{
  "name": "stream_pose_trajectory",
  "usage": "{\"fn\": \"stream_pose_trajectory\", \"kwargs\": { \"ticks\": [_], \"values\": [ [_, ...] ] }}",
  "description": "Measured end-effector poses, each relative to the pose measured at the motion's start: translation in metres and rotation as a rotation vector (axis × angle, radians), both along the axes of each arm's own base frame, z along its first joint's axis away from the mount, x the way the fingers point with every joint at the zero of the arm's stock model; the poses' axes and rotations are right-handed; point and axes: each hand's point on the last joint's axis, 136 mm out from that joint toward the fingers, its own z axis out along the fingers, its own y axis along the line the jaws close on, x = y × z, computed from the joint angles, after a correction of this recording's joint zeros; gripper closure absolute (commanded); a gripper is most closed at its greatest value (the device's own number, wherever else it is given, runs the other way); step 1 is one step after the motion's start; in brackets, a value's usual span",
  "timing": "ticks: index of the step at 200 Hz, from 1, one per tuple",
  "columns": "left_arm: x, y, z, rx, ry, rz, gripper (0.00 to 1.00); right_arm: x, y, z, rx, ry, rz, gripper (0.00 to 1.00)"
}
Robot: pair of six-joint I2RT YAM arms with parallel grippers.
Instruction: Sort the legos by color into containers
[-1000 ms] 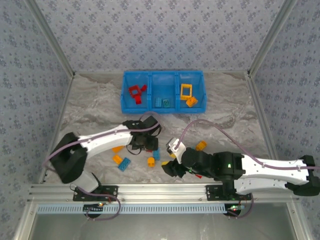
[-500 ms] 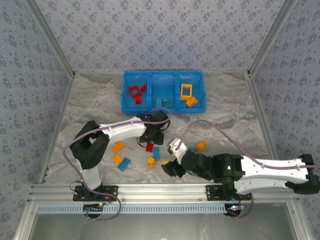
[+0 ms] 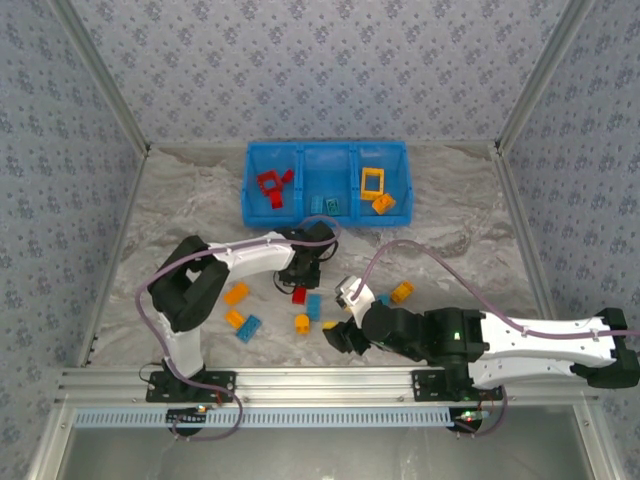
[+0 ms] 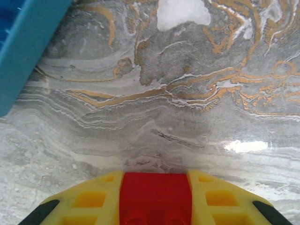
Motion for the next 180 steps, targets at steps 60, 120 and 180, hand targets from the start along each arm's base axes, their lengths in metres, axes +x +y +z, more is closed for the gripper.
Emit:
{"fn": "stream_pose_trajectory", "kwargs": {
  "ticks": [60, 120, 180],
  "values": [
    [0.047, 0.008, 0.08, -0.058, -0.143, 0.027, 0.73, 0.038, 0.017, 0.015, -0.018, -0.092, -0.08, 0.38],
    [0.143, 0.06, 0.155, -0.114, -0.342, 0.136, 0.73, 0.122, 0.04, 0.061, 0.113, -0.174, -0.234, 0.36],
    [0.225, 0.074, 0.107, -0.195, -0.286, 0.188, 0.74, 0.163, 0.062, 0.057, 0.165, -0.169, -0.232, 0.35]
  ]
}}
